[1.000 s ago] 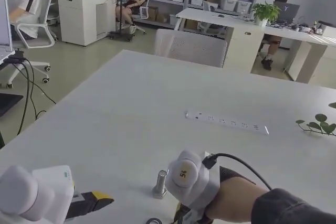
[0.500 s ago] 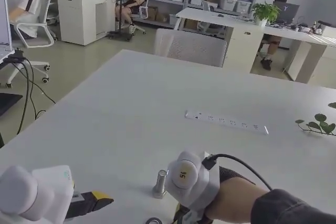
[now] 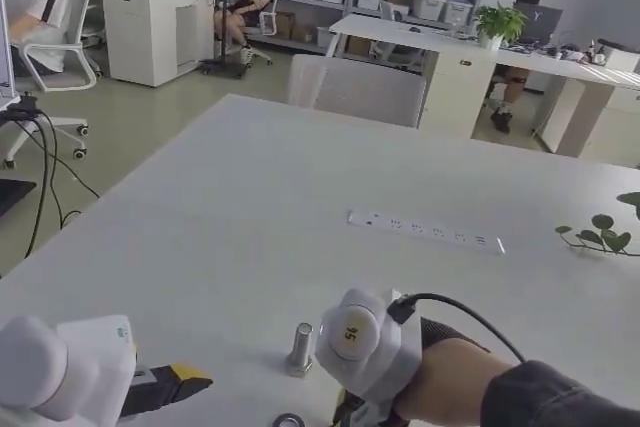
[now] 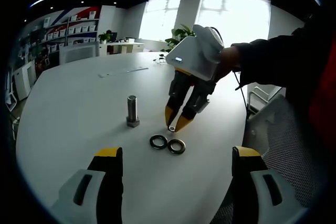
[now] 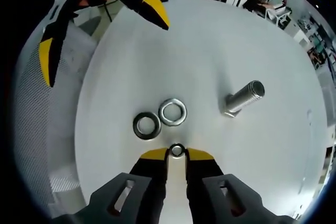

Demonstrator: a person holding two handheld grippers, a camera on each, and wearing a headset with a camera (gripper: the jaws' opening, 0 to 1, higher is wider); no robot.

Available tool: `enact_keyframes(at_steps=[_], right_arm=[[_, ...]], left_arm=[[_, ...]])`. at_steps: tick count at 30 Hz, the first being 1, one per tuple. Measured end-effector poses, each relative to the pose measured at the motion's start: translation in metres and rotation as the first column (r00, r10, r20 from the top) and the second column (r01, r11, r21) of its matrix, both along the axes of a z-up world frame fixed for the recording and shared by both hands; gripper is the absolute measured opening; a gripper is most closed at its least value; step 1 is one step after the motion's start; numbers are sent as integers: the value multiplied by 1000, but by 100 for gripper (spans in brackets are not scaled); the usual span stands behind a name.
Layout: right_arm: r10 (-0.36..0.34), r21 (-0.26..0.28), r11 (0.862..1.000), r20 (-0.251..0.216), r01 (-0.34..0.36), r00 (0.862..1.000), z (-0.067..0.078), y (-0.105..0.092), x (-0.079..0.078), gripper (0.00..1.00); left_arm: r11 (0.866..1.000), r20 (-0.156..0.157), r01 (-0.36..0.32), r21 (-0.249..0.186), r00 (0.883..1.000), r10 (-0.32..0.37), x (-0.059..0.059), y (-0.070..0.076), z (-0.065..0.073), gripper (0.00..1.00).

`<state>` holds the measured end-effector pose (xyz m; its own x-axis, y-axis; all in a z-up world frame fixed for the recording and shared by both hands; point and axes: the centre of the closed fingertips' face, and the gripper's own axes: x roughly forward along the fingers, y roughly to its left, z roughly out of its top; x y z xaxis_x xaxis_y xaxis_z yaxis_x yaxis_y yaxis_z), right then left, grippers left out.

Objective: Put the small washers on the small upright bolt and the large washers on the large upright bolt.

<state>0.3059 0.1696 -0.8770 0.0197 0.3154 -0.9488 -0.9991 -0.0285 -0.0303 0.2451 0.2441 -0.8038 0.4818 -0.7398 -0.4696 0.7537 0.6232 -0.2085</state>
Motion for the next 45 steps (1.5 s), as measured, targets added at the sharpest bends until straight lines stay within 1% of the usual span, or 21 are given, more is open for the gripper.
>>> enact_keyframes(at_steps=[13, 27, 37, 45], right_arm=[[-29, -9, 1000, 2, 29, 1000, 3, -18, -3, 14], [-74, -17, 997, 11, 74, 997, 9, -45, -6, 14], [-128, -11, 992, 16, 128, 992, 13, -66, -4, 14], [-158, -11, 987, 18, 158, 987, 14, -78, -4, 14]], left_arm=[[1000, 4, 9, 1, 1000, -9, 1, -2, 1, 85], [1000, 4, 22, 2, 1000, -22, 3, -6, 1, 86], [1000, 2, 31, 3, 1000, -31, 1, -9, 2, 86], [999, 1, 40, 7, 999, -40, -1, -12, 1, 86]])
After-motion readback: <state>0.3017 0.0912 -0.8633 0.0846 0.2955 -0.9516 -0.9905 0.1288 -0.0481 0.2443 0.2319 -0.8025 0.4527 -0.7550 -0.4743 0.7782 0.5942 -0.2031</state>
